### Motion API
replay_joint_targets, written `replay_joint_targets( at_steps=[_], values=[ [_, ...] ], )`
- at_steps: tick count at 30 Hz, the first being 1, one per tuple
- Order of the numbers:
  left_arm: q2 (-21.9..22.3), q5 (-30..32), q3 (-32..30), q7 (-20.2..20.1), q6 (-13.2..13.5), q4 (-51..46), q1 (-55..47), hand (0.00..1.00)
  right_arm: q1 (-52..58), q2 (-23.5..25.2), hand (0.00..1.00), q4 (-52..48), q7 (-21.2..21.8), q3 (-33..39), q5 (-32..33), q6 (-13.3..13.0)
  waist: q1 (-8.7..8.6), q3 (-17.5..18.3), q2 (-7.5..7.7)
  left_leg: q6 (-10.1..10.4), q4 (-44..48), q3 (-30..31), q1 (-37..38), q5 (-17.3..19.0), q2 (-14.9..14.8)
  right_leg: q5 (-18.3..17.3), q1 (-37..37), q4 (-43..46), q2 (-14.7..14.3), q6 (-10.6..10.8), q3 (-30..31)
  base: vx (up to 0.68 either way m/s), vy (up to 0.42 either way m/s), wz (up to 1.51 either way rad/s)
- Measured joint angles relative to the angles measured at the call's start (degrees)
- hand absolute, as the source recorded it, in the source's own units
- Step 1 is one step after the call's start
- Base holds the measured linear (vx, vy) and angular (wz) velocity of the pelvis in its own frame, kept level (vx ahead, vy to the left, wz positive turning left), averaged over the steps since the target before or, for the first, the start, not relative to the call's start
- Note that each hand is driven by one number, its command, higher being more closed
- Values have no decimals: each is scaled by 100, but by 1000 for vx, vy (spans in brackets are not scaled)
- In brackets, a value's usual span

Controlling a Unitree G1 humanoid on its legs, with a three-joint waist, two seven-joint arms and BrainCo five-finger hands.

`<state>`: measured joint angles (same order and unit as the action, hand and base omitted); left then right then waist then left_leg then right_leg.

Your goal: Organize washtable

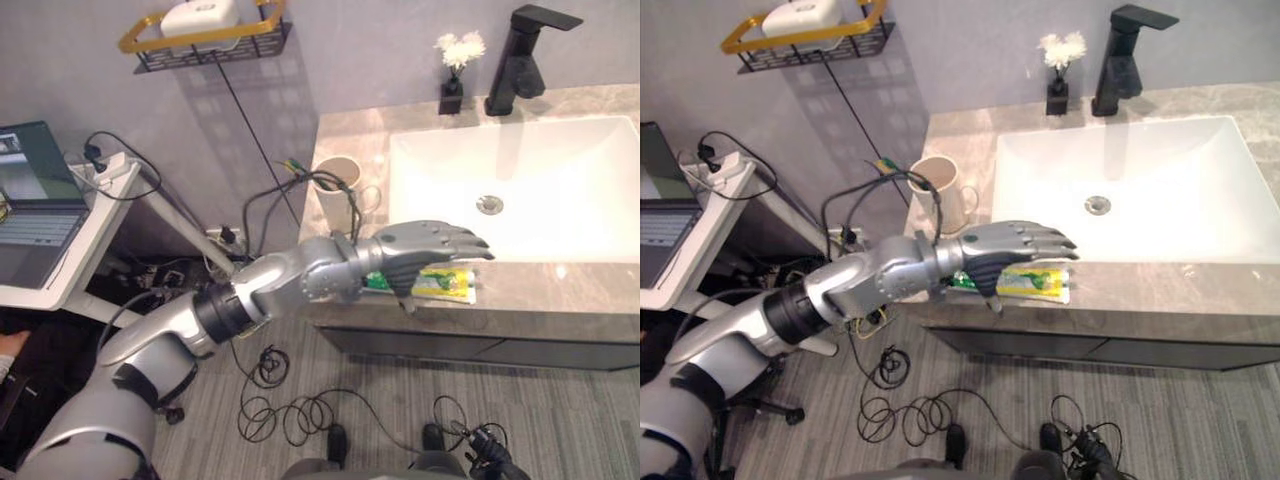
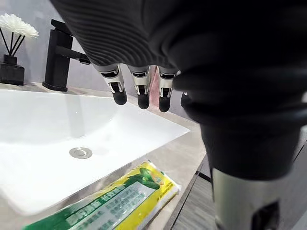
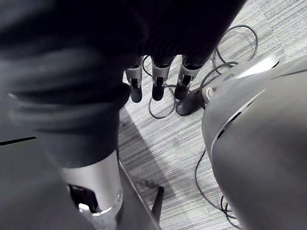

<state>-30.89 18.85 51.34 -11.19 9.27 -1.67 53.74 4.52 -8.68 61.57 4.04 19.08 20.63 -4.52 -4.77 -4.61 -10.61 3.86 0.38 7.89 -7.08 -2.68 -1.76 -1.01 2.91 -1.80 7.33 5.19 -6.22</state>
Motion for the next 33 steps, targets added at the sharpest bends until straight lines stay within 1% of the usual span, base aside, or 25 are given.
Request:
replay_joint_targets(
  at_steps=[3, 5, 7, 10, 11, 15, 22, 29, 33],
  values=[
    [-14, 46, -94, 11, -3, 20, -17, 0, 9, -71, 0, 15, -2, -7, -4, 7, 50, -53, -39, 0, -15, 7, 88, 0, 30, -70, -108, -71, 9, -35, -12, -74, 14, -4],
    [-28, 116, -94, 9, 2, 52, -82, 0, 29, -125, 0, 20, -3, -79, -50, 12, 53, -79, -35, -2, -39, 10, 153, 2, 41, -96, -172, -65, 14, -20, -38, -99, 34, 6],
    [-39, 215, -101, 5, 1, 118, -96, 0, 30, -170, 0, 21, -2, -104, -59, 17, 48, -89, -69, -5, -54, 42, 167, 8, 39, -101, -171, -29, 24, -9, -87, -82, 24, 12],
    [-37, 296, -171, 3, 0, 341, -179, 0, 29, -190, 0, 75, -2, -113, -104, 69, 34, -93, -77, -30, -56, 61, 159, 27, 42, -61, -186, -28, 56, 49, -123, -66, 26, 6],
    [-37, 448, -246, 3, -22, 463, -269, 0, 12, -188, 0, 148, -2, -121, -111, 97, 32, -91, -79, -30, -55, 61, 154, 25, 61, -36, -198, -28, 75, 71, -123, 0, 0, 0],
    [-28, 660, -244, -2, -121, 736, -407, 0, -48, -185, 0, 269, -2, -128, -204, 129, 28, -70, -109, -34, -51, 46, 155, 20, 75, -1, -201, -22, 92, 125, -122, 0, 0, 0],
    [169, 717, -248, -13, -179, 910, -563, 0, -224, -184, 0, 275, -2, -336, -313, 138, -5, -56, -127, -62, -46, 27, 194, -2, 67, -1, -246, -25, 84, 128, -127, 34, -9, 0],
    [224, 788, -274, -17, -277, 910, -661, 0, -305, -159, 0, 290, -1, -344, -311, 144, -41, -55, -129, -61, -47, 21, 221, -1, 65, -7, -270, -28, 86, 131, -129, 5, -1, 0],
    [324, 839, -324, -26, -289, 960, -759, 0, -287, -160, 0, 326, 1, -337, -309, 200, -71, -52, -132, -60, -47, -2, 228, 0, 61, -7, -266, -30, 86, 132, -113, -7, 0, -2]
  ],
)
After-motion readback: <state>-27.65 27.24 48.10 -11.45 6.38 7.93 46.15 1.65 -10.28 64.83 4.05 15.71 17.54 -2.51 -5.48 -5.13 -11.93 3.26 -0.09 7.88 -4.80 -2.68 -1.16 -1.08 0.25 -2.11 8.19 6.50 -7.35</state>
